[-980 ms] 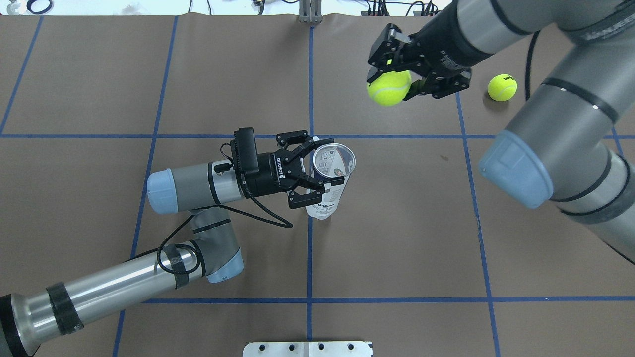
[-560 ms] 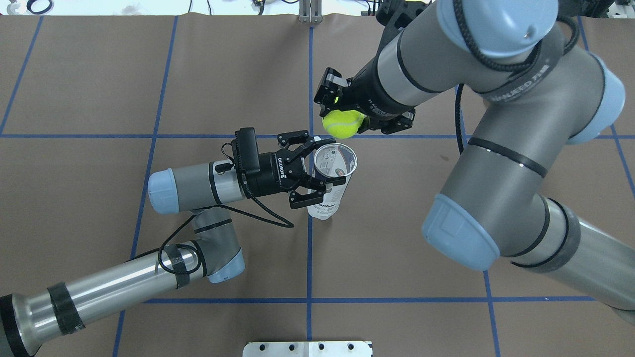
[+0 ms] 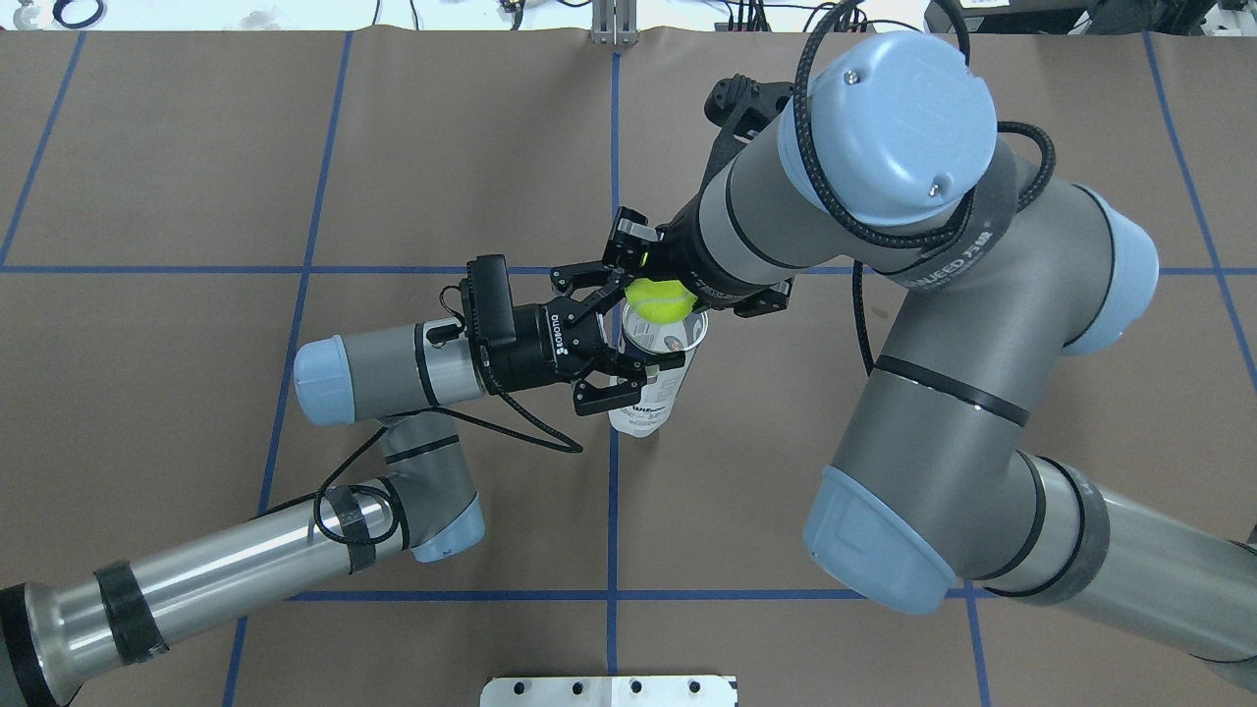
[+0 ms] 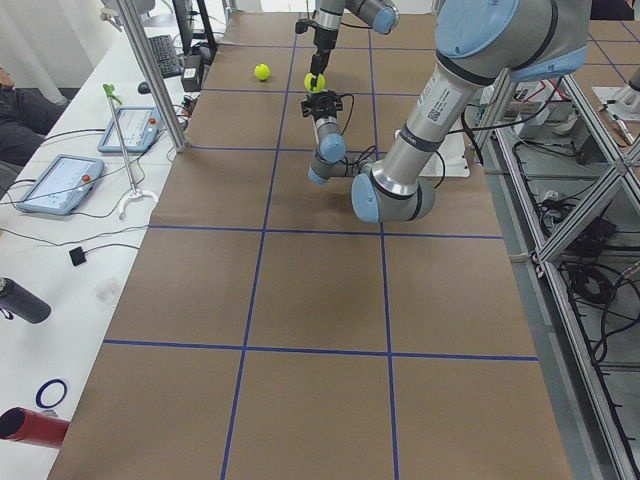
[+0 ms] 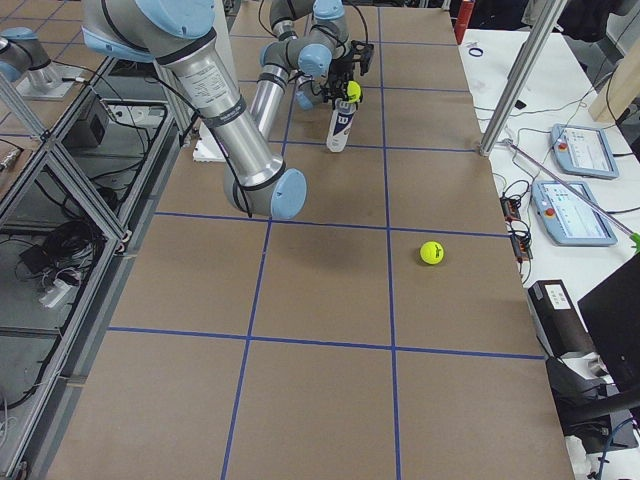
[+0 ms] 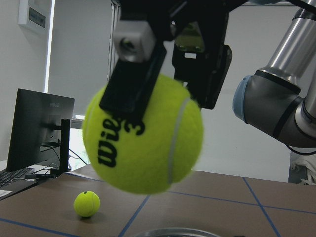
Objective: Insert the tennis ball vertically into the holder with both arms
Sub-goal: 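Carry the ball with the right gripper over the can's opening, then release the ball into the can with the right gripper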
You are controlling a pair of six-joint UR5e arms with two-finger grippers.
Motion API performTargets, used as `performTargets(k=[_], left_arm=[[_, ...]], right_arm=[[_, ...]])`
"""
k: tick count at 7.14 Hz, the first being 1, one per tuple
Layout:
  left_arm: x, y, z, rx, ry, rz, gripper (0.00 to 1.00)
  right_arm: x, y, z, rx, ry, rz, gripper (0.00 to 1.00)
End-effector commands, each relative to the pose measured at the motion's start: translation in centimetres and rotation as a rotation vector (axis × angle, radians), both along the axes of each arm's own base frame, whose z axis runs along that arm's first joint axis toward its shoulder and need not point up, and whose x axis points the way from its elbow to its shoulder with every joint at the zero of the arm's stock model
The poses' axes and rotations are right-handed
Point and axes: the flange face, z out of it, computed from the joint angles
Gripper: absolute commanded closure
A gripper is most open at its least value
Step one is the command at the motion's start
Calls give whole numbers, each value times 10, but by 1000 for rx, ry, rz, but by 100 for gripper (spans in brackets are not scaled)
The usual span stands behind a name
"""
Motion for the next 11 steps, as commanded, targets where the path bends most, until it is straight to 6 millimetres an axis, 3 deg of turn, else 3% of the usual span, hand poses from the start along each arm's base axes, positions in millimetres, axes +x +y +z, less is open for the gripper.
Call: performTargets(k=[1,2,8,9,11], left_arm=[[-1,-1,0,0,1,-1,22],[-1,-1,0,0,1,-1,22],[-1,-1,0,-1,1,0,21],[-1,-1,0,-10,4,9,14],[-1,-1,0,-13,5,11,11]], right_arm=[[-4,4,4,-7,21,-4,42],[-5,5,5,-6,22,-6,1],[-7,14,3,9,29,-5,0],[-6,14,4,10,31,-3,0],[-6,14,4,11,31,-4,0]])
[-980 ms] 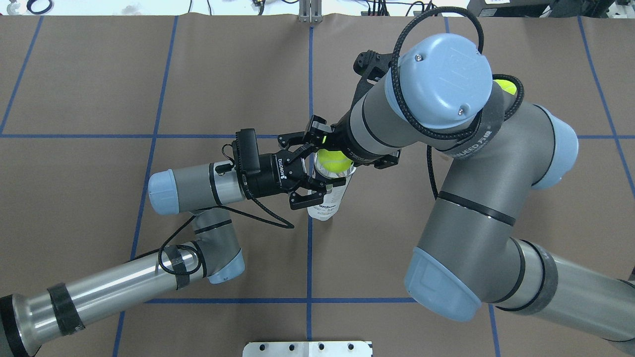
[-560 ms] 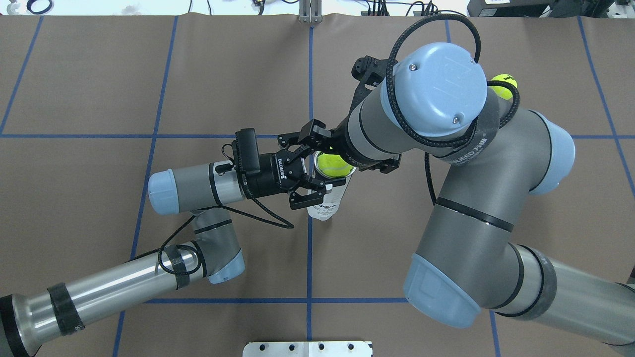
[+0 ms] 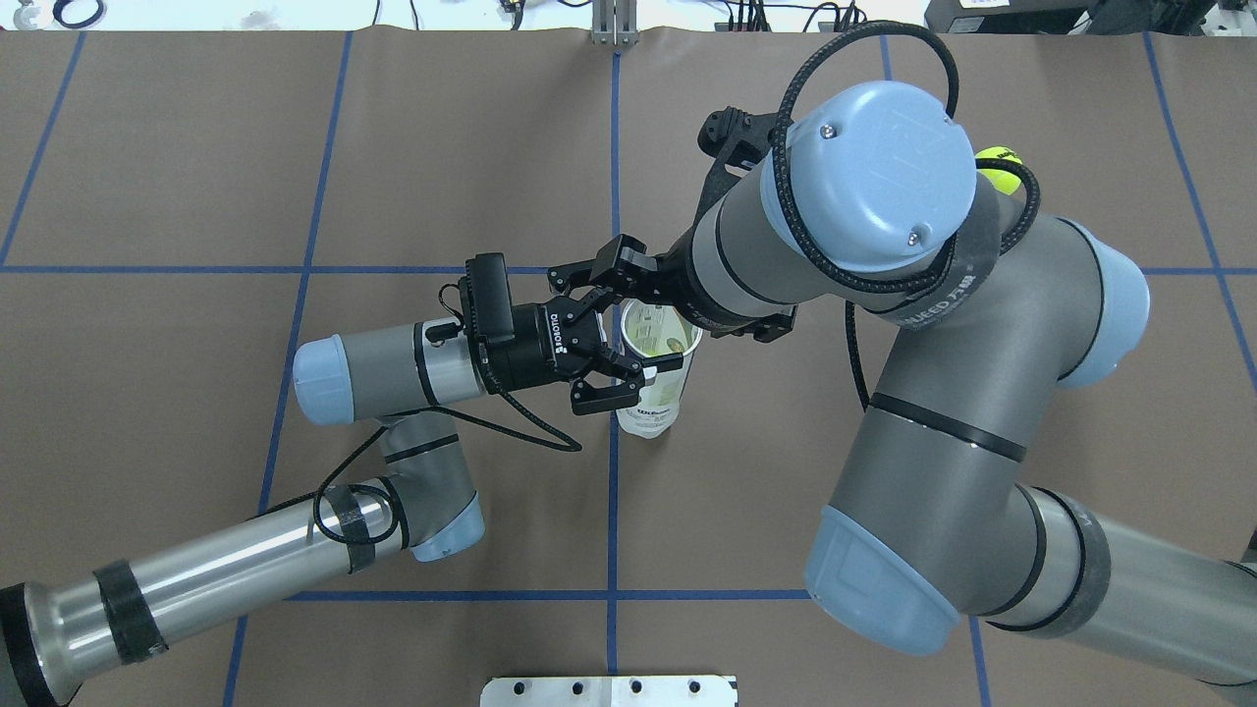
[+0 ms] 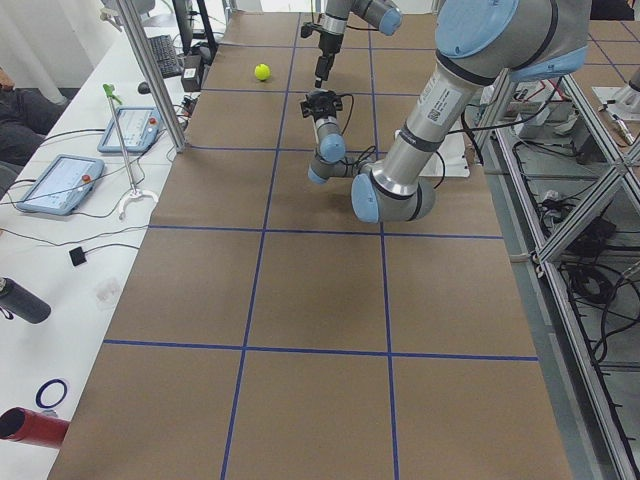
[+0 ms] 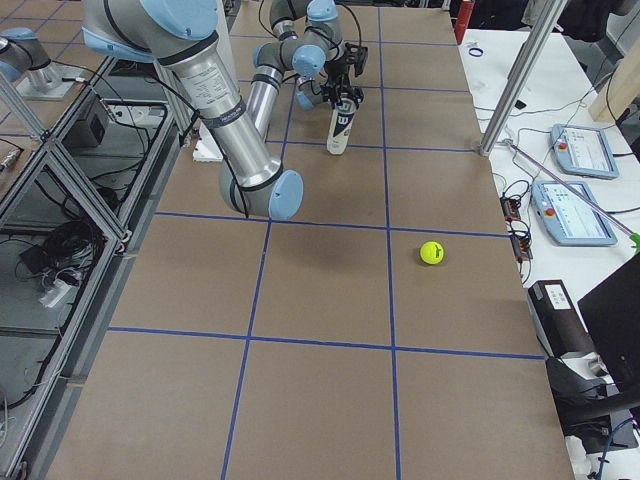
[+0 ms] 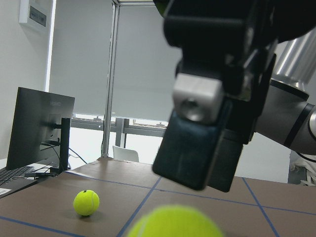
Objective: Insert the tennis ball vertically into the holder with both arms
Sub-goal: 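Release the ball into the can with the right gripper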
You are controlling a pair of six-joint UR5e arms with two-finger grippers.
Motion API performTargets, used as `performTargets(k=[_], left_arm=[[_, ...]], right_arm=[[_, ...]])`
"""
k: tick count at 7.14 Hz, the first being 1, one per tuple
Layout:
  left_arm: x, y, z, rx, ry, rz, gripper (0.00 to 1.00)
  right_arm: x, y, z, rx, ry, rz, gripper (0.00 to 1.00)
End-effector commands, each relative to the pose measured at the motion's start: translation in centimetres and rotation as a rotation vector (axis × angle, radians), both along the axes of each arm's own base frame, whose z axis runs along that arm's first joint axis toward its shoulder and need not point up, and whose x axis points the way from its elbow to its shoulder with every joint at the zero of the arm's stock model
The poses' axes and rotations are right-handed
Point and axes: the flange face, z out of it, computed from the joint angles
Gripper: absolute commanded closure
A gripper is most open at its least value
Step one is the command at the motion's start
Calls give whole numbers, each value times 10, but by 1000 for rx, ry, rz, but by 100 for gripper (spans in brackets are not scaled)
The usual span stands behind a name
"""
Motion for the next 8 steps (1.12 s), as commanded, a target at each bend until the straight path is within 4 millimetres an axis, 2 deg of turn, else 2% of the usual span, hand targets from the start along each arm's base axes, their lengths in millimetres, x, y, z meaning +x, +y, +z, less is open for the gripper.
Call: performTargets(k=[1,3,5,8], left_arm=[[0,0,0,-2,0,3,11],[0,0,1,-2,-1,3,11],[-1,2,-3,1,9,6,1],[-3,11,-10,15,36,16,1]], right_arm=[[2,-1,0,3,1,2,0],[6,-6,2,5,4,9,0],[7,-7,3,4,5,12,0],[9,-9,4,3,7,16,0]])
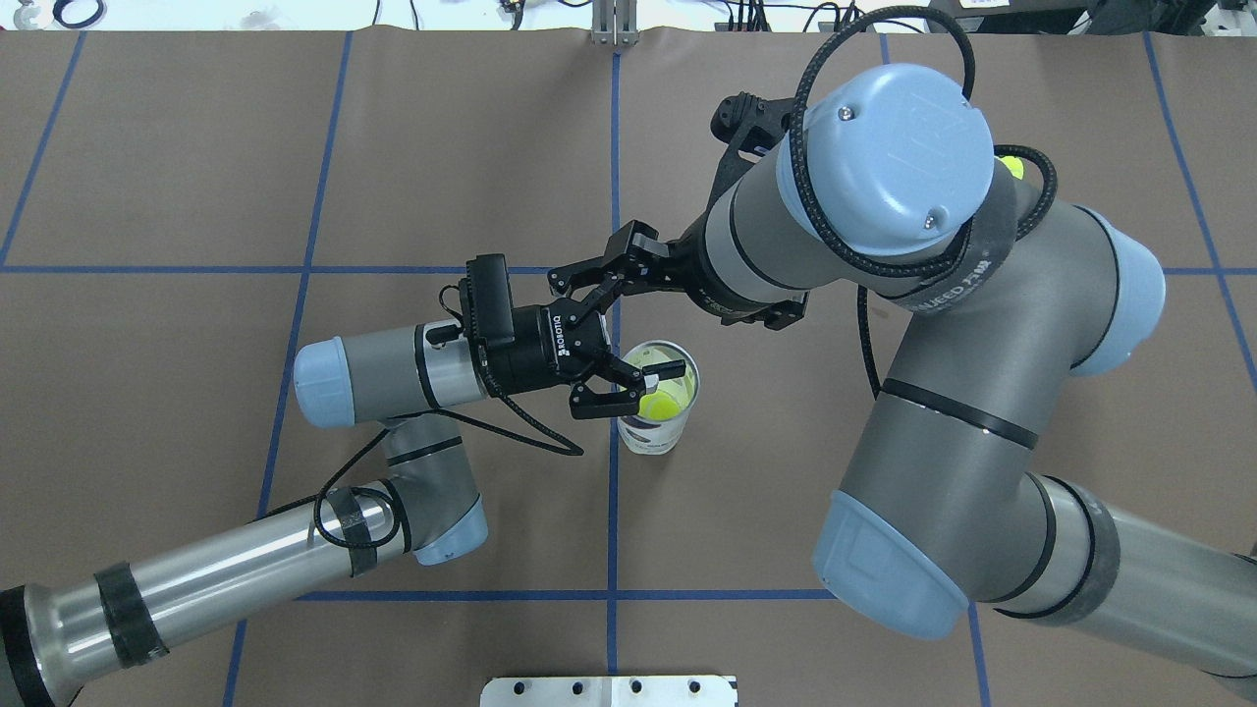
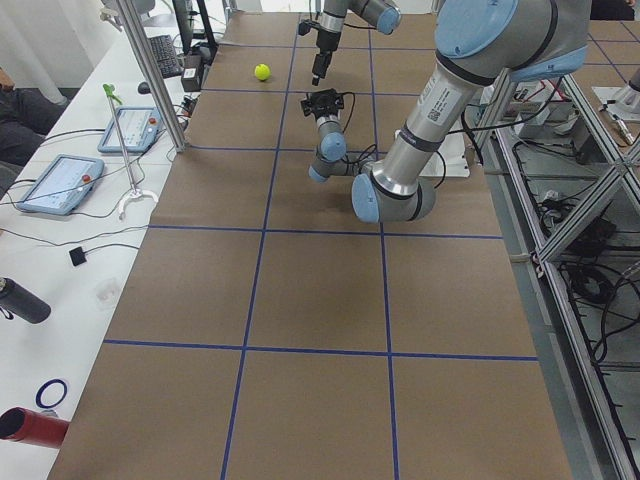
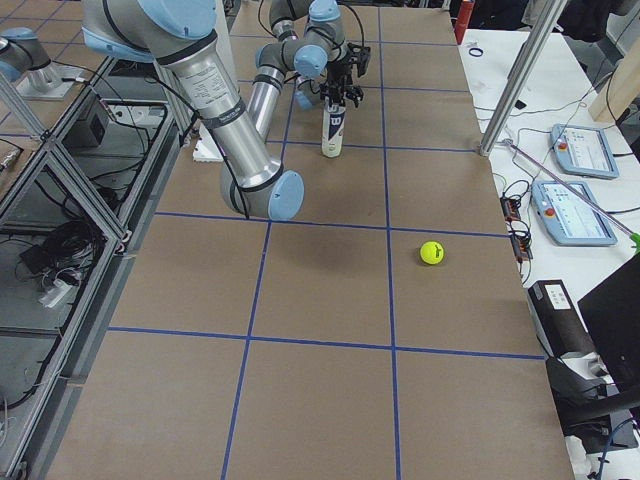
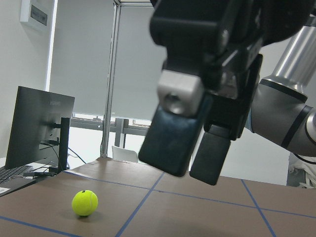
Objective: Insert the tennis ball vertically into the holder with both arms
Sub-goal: 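Release the ball into the can with the right gripper, then open the left gripper off the can while the right gripper moves to the second ball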
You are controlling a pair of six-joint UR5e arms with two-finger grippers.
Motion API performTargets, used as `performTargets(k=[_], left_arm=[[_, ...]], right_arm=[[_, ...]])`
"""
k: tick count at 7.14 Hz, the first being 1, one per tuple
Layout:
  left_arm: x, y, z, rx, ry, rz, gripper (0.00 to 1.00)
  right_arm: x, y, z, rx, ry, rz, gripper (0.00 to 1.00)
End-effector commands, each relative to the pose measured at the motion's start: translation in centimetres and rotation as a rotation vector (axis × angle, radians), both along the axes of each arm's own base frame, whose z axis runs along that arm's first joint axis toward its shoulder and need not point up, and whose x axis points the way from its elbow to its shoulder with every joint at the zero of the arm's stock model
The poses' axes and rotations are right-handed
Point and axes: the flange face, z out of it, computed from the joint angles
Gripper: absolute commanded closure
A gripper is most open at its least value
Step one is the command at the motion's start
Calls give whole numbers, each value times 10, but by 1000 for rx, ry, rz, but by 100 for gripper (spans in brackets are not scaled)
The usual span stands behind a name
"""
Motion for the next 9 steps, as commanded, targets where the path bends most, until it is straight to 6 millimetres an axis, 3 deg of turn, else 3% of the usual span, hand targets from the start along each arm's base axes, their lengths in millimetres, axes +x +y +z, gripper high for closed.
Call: performTargets(k=[1,3,5,7,9], left_arm=[[1,11,-6,11,22,15,1],[-8,16,-14,-19,62,64,1],[-15,14,-9,-21,60,65,1],[-49,8,5,-39,72,70,1],[-82,-20,35,-50,20,45,1]], right_arm=[[2,-2,1,0,1,3,0],[14,-13,2,-1,2,17,0],[57,-35,24,47,27,-22,0],[108,-70,66,100,83,-104,0],[165,-123,131,135,178,-162,0]])
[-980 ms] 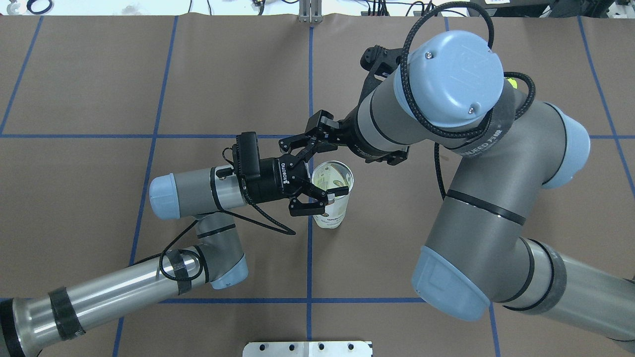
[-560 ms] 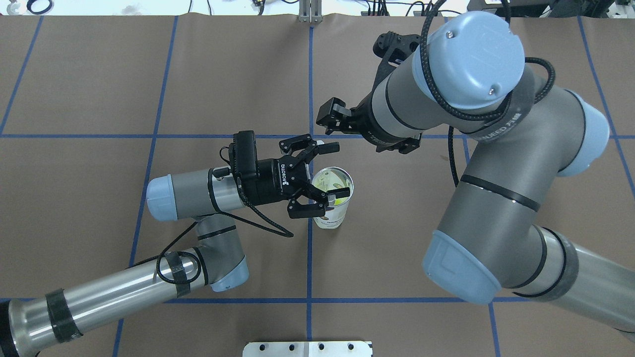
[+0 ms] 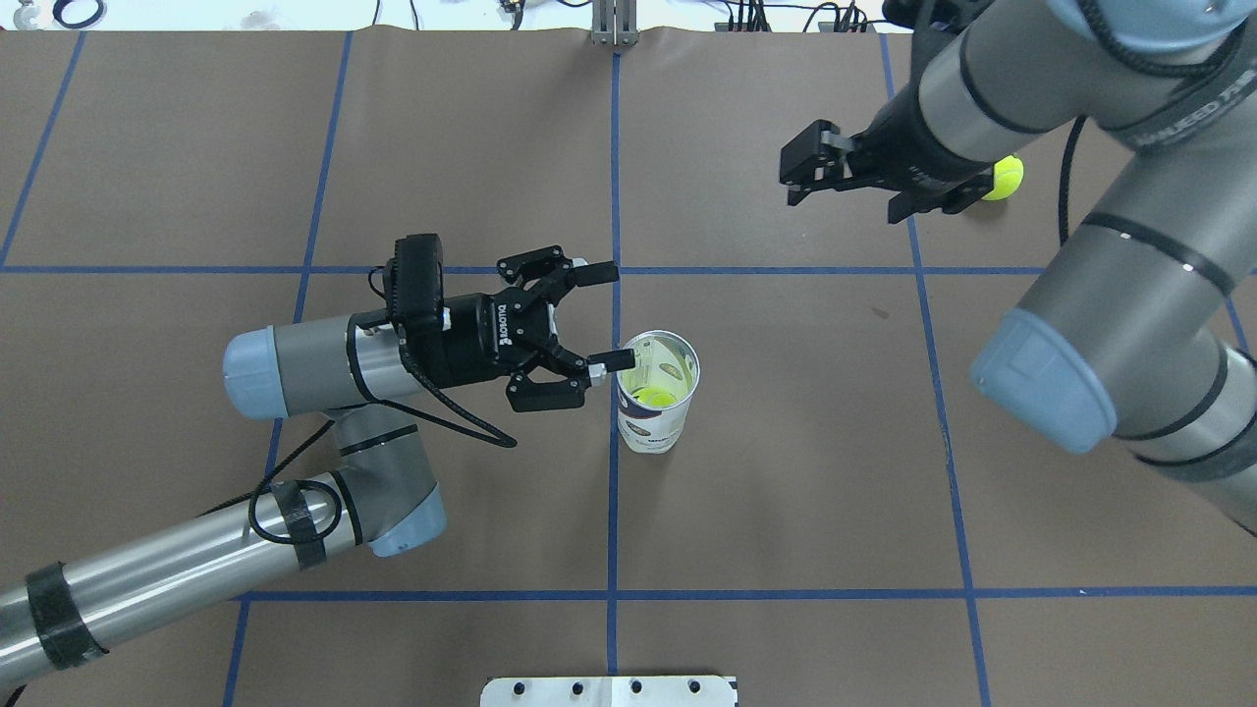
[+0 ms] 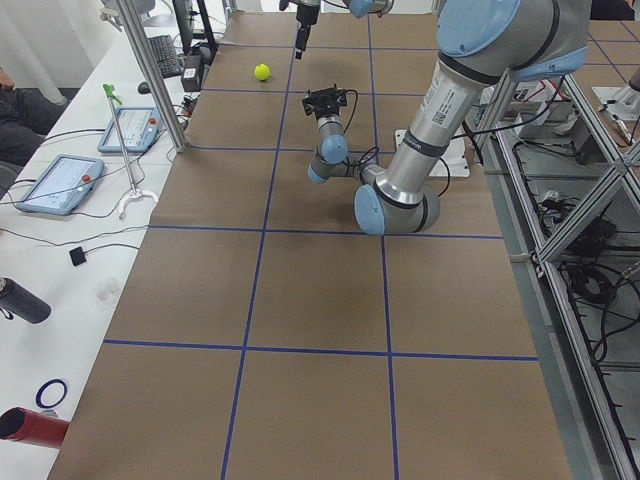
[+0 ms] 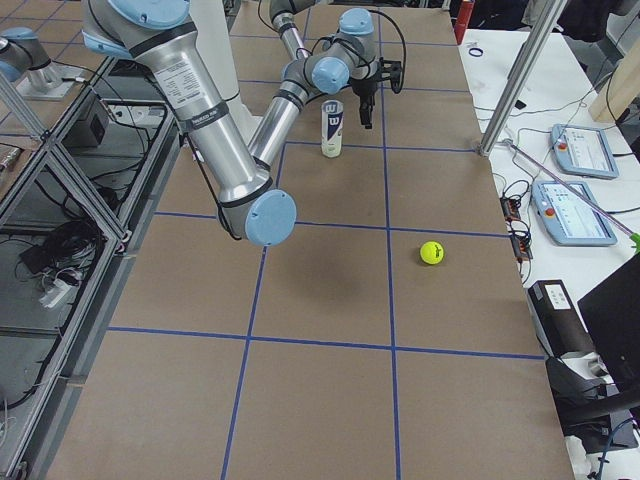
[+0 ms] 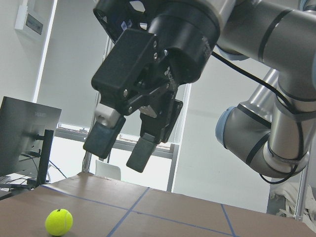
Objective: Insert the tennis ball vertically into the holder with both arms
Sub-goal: 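Open the left gripper off the can while the right gripper moves to the second ball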
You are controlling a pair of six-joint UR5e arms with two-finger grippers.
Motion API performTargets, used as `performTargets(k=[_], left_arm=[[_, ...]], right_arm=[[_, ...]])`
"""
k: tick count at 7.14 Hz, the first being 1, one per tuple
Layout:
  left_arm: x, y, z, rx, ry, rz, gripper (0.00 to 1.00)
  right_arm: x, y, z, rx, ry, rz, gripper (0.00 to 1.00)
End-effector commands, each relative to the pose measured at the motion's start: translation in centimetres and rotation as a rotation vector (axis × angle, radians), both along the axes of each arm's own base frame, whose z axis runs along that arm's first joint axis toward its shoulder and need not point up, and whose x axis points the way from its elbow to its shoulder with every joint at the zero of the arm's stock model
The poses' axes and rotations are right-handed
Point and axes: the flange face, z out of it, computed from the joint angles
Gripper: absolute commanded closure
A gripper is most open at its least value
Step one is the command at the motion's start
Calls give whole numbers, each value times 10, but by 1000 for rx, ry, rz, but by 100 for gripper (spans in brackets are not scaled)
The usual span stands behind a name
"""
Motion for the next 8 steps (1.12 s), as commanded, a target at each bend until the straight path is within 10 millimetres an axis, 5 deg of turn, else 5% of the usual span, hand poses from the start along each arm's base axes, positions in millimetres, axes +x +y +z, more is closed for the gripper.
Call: performTargets(k=[1,3,6,8], left_arm=[[-24,-23,24,-17,-80,-7,1],[-28,-31,34,-32,-170,25,1],[-58,-47,52,-28,-238,27,1],[-58,-46,53,-26,-237,25,1]], right_arm=[[51,-54,86,43,131,-84,0],[99,-99,157,49,232,-145,0],[99,-167,290,146,209,-127,0],[93,-202,327,159,215,-118,0]])
